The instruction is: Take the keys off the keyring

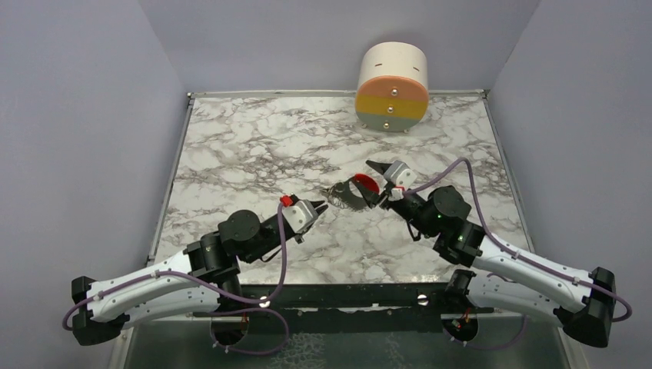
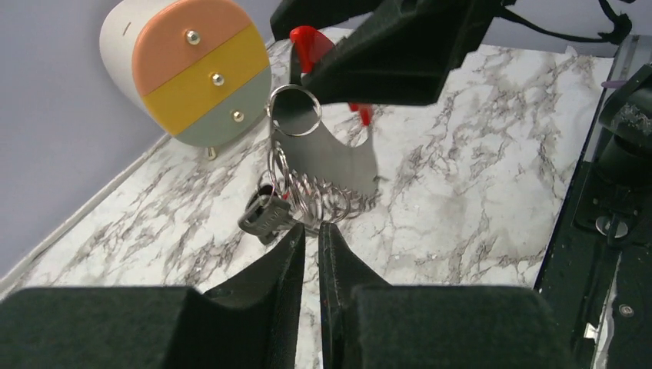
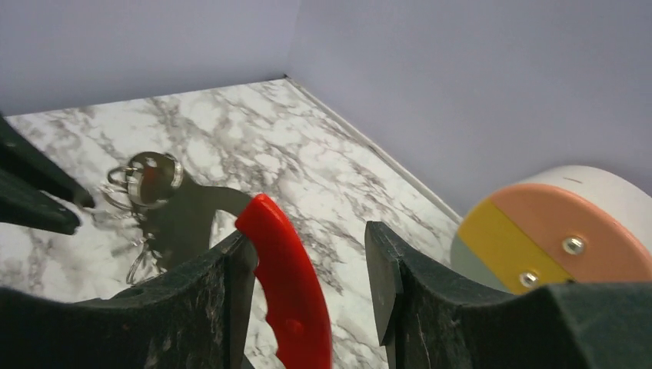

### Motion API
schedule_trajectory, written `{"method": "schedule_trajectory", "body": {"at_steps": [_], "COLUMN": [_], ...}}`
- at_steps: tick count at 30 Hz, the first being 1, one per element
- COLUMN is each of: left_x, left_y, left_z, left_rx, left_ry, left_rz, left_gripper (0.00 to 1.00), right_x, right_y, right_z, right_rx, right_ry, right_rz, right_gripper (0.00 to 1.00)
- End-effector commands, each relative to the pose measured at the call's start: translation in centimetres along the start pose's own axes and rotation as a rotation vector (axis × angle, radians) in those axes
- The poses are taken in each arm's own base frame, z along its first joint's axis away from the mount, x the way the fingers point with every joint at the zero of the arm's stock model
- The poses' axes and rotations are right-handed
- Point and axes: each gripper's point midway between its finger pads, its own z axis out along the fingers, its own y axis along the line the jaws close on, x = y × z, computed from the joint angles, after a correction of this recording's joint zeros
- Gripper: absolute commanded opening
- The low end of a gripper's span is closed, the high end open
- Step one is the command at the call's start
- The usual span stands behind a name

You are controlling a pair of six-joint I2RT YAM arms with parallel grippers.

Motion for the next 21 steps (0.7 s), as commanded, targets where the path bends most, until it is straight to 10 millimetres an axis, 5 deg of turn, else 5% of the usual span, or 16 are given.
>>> {"method": "schedule_trajectory", "body": {"at_steps": [1, 8, 12, 21], "left_x": [-0.7, -1.5, -1.4, 1.7], "left_y": [0.4, 0.9, 1.2, 4.0], "left_z": [-0.7, -0.9, -1.0, -1.0], "left_rx": [-0.008, -0.034, -0.052, -0.256], "left_ry": [-0.018, -0.054, -0.052, 0.007], "left_rz": [0.003, 0.003, -0.001, -0.033], "left_gripper": [0.00, 0.00, 0.00, 0.00], "right_x": [-1.2, 0.7, 0.6, 1.5], "right_y": [-3.8, -2.1, -2.2, -2.7], "right_z": [-0.4, 0.8, 0.9, 0.9], "right_rx": [0.173, 0.105, 0.111, 0.160], "right_ry": [-0.016, 0.043, 0.040, 0.072], "right_rz": [-0.027, -0.008, 0.003, 0.048], "right_gripper": [0.53, 0.51, 0.02, 0.02]}}
